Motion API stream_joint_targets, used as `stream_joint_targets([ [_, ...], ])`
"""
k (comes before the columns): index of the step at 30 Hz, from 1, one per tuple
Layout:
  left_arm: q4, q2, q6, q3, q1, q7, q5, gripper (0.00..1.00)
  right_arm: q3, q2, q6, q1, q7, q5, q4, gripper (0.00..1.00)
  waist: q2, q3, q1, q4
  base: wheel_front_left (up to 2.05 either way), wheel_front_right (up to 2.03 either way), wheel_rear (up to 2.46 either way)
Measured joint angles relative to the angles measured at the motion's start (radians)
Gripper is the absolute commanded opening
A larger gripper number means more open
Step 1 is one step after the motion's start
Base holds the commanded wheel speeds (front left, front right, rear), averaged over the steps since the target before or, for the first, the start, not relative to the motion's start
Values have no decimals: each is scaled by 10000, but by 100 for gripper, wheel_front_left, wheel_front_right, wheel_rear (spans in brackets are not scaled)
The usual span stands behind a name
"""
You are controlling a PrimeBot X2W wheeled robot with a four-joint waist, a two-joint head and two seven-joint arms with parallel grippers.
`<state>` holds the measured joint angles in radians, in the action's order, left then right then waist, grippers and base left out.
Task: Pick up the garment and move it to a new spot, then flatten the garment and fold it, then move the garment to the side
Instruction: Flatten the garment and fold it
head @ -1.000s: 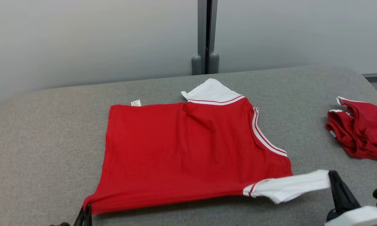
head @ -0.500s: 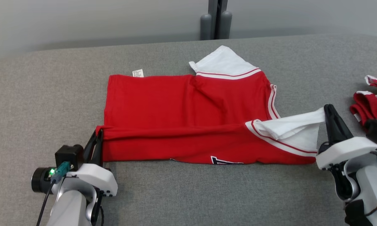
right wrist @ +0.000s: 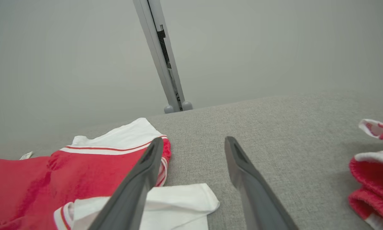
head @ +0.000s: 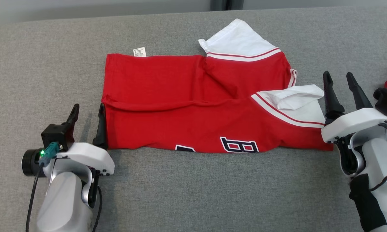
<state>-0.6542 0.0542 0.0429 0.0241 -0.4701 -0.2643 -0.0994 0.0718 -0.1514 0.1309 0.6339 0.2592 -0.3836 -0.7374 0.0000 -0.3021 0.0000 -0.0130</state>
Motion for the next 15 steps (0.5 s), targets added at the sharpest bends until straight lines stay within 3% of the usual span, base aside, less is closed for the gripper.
stream_joint_targets([
  [7,213,-35,186,-232,1190,0,-903,100,209,-27,0,-1699,13,-512,930,100,0,172,0,-40,0,0,0],
  [15,-186,-61,-130,-907,1412,-2,-1580,100,959,-58,0,-2395,23,-823,639,100,0,148,0,-186,0,0,0],
])
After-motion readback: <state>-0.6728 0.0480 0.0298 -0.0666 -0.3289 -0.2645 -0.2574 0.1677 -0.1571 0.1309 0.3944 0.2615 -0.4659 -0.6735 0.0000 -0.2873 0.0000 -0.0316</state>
